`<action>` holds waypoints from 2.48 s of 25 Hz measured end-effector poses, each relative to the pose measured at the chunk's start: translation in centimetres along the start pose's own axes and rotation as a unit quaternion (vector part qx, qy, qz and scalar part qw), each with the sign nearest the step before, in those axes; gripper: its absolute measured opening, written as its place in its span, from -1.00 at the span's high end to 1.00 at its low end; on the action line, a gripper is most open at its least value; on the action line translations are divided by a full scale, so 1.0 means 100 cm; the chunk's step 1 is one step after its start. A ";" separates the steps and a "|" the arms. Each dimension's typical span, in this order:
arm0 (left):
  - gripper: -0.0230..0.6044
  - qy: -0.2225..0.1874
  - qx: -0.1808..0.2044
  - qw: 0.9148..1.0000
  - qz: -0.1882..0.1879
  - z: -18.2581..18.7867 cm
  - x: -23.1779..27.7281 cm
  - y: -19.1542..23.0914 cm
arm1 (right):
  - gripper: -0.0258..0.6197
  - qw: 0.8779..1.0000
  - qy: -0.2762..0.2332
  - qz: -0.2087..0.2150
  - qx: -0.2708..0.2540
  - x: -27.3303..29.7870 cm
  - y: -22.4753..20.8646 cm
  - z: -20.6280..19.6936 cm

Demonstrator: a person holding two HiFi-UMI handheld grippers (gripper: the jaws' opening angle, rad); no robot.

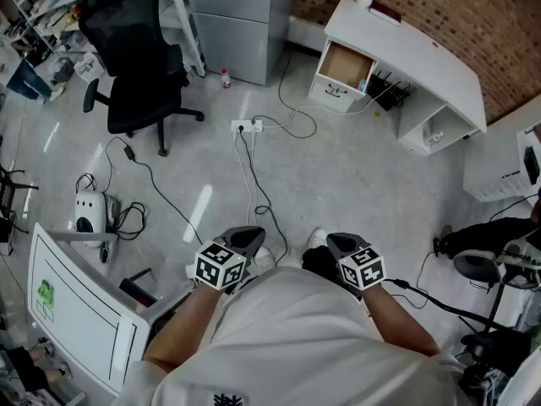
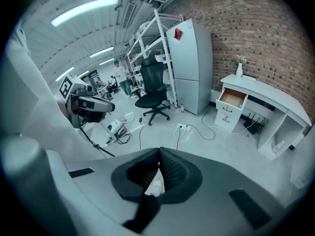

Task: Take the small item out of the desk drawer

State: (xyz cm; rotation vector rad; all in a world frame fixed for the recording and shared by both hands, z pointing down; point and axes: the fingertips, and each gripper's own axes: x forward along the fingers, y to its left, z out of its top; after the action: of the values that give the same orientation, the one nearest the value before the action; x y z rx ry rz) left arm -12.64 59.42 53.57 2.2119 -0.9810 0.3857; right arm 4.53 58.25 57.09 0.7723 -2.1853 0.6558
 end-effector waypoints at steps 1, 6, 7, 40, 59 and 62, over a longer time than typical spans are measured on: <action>0.83 0.000 0.001 1.000 0.001 0.005 0.005 0.002 | 0.83 1.000 -0.002 -0.001 0.001 0.000 -0.008 0.003; 0.83 0.000 0.010 1.000 0.006 0.033 0.037 0.005 | 0.83 1.000 -0.005 -0.001 0.006 0.002 -0.047 0.014; 0.83 -0.001 0.012 1.000 0.006 0.040 0.044 0.004 | 0.83 1.000 -0.006 0.000 0.005 0.003 -0.054 0.017; 0.83 0.053 0.077 0.994 -0.048 0.312 0.343 0.074 | 0.63 0.990 -0.038 -0.042 0.128 0.083 -0.399 0.166; 0.83 0.067 0.079 0.994 -0.045 0.478 0.426 0.269 | 0.51 0.959 -0.042 -0.167 0.226 0.230 -0.653 0.339; 0.83 0.069 0.058 0.996 -0.018 0.495 0.452 0.283 | 0.48 0.952 -0.039 -0.170 0.250 0.254 -0.708 0.348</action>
State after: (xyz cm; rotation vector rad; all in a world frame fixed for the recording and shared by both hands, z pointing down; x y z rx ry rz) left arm -3.39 -12.79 53.61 2.2695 -0.8630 0.5835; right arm 23.13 -21.44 70.30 1.4196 -1.8980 1.0234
